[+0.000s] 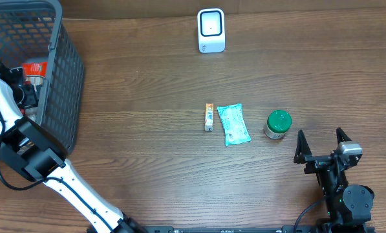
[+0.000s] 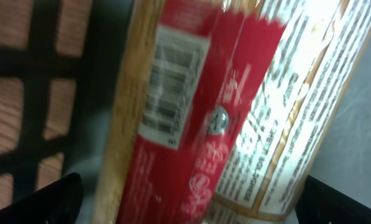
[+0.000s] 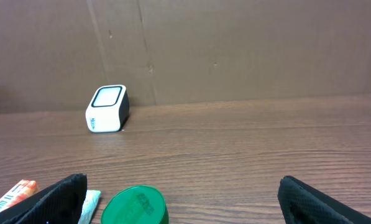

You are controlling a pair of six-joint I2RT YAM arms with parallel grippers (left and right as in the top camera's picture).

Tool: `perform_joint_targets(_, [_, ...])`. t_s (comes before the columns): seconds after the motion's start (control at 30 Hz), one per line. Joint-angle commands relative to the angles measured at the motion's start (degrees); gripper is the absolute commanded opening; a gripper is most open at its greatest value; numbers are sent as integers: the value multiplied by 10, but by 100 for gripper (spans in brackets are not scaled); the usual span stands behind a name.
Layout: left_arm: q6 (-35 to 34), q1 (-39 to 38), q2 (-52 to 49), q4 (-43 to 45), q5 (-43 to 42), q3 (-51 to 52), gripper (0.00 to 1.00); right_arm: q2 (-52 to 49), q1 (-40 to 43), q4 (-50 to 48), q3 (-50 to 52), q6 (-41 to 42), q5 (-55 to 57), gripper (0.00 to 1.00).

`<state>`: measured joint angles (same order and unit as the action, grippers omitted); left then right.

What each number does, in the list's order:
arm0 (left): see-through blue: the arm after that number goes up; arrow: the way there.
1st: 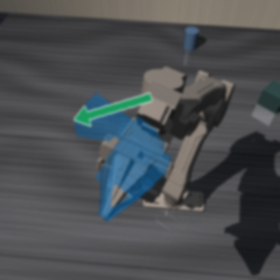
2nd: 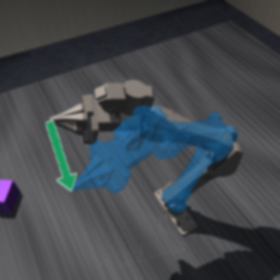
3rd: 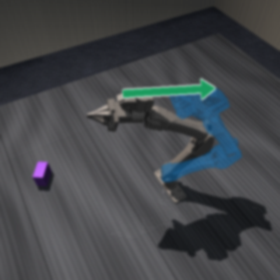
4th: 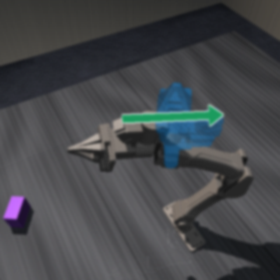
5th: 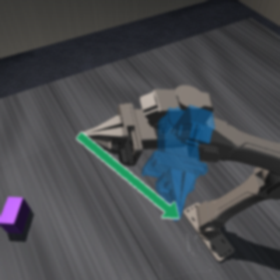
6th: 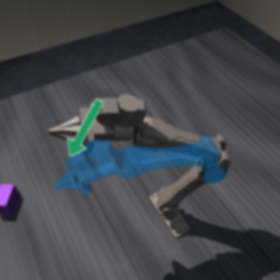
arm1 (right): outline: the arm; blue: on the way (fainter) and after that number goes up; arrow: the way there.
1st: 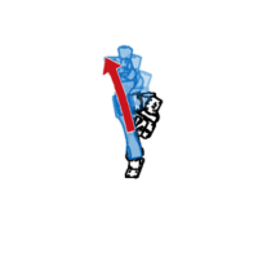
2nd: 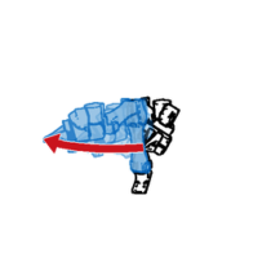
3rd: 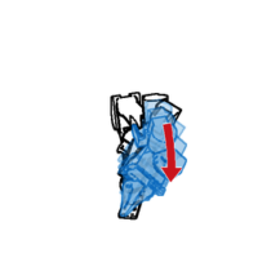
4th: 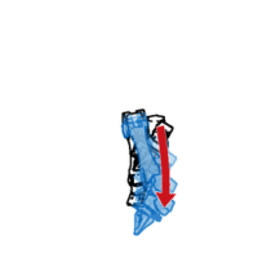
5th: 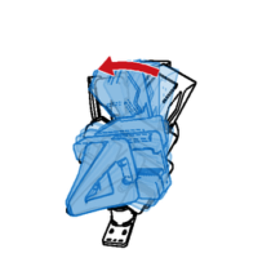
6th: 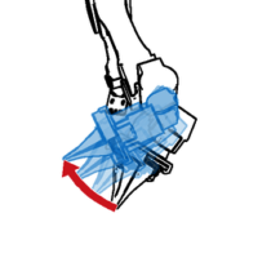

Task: Scan the item barcode
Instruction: 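Grasp the red-and-tan pasta packet in the basket with the left gripper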

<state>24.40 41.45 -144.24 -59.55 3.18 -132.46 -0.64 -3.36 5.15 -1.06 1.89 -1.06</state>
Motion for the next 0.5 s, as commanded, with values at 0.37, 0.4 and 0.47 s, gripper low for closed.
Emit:
perform_joint_targets(0.37, [28, -3, -62, -26, -60, -4, 27, 5, 2, -3, 6, 0, 1, 100])
perform_joint_targets(0.4, [27, -4, -62, -29, -64, -4, 24, 5, 2, -3, 6, 0, 1, 100])
perform_joint_targets(0.47, [26, -7, -59, -32, -77, -5, 21, 5, 2, -3, 6, 0, 1, 100])
